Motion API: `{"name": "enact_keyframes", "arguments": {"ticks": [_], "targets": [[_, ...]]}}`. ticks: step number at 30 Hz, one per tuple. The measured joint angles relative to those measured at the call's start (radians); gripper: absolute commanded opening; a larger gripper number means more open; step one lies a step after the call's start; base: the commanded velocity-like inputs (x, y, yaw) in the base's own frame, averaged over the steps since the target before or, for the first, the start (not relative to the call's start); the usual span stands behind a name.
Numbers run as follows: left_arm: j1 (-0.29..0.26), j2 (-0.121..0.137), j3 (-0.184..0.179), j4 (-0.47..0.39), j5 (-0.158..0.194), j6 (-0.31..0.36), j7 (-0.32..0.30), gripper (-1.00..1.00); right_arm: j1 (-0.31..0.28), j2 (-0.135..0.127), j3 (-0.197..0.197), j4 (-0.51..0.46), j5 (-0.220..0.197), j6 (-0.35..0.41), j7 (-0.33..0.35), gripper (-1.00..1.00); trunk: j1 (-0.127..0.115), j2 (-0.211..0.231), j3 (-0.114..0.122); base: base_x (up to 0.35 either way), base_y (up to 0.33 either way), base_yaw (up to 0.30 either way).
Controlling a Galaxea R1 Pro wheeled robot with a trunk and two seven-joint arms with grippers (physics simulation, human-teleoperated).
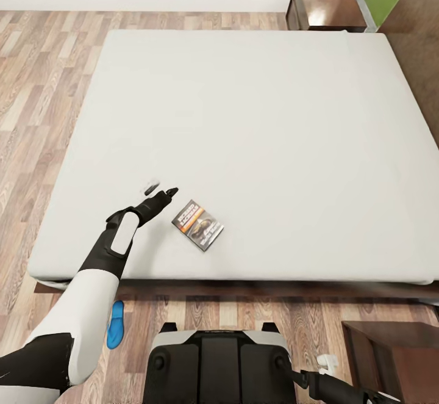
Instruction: In the bedroom, move the book from the bed onto either nightstand, and place the two sandals side by side next to the bed.
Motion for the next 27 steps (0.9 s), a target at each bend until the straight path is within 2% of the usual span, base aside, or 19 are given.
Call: {"name": "enact_keyframes", "arguments": {"ticks": [14,22,27], "targets": [[0.0,-0.024,0.0,0.0,0.0,0.0,0.001,1.0,0.0,0.0,0.0,0.0,0.0,0.0,0.0,1.0,0.0,0.0,-0.022,0.0,0.0,0.0],[-0.001,-0.027,0.0,0.0,-0.001,0.0,0.002,1.0,0.0,0.0,0.0,0.0,0.0,0.0,0.0,1.0,0.0,0.0,-0.025,0.0,0.0,0.0],[0.0,-0.027,0.0,0.0,-0.001,0.0,0.003,1.0,0.0,0.0,0.0,0.0,0.0,0.0,0.0,1.0,0.019,-0.035,-0.041,0.0,0.0,0.0]]}}
